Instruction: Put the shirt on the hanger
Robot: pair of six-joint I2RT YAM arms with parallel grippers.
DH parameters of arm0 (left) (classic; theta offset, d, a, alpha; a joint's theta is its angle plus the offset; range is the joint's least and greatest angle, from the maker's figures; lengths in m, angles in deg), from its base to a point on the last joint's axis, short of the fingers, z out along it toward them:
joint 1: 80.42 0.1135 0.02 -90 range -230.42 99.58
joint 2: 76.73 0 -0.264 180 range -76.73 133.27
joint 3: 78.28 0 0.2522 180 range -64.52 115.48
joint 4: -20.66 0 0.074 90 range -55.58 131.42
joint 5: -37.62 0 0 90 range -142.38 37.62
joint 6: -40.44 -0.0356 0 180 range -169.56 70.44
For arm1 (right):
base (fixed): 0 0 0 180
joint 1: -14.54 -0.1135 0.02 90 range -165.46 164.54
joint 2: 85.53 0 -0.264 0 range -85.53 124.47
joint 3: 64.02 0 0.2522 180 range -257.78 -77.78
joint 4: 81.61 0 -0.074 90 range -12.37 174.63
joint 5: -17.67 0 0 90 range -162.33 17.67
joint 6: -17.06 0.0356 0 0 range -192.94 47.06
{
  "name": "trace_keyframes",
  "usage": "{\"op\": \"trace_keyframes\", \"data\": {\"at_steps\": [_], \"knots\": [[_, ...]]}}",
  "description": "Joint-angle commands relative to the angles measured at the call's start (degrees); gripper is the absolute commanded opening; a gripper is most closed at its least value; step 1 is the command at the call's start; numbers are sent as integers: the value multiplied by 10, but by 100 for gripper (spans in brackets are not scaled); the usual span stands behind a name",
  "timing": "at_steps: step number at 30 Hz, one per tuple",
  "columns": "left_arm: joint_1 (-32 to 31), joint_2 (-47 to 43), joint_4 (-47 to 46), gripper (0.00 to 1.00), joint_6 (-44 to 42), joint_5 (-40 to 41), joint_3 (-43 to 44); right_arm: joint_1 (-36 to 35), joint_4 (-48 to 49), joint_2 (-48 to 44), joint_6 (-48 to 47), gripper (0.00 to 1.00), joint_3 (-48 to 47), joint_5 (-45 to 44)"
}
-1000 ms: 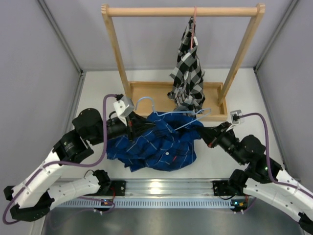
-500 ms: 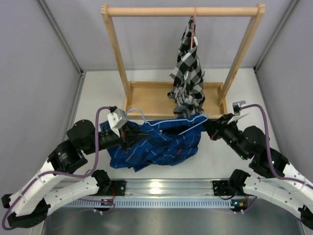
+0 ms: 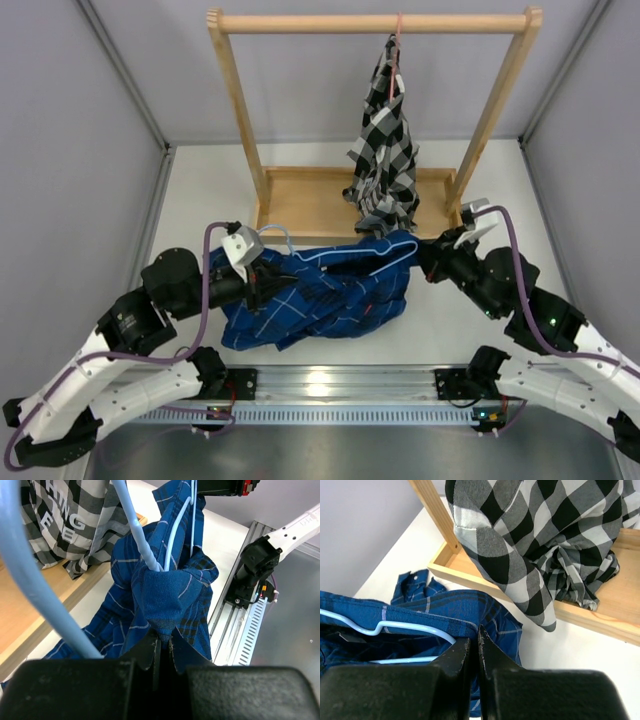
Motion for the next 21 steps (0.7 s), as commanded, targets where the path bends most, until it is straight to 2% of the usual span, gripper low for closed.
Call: {"op": "trace_keyframes", "data": {"at_steps": [1,6,9,12,16,21], "knots": [[3,-13,49,0,-12,26,5,7,-15,8,-28,0,-36,-26],[2,2,68,0,-27,59,19,7,-8,1,-45,0,-28,-61],[2,18,84,0,-35,63,33,8,-36,37,-80,0,-57,-69],[2,26,106,0,-34,82,54,12,-92,111,-94,0,-109,-50],[2,31,141,0,-38,154,80,13,-146,176,-87,0,-173,-49],[2,39,164,0,-43,227,104,15,-133,217,-90,0,-211,-2]]}}
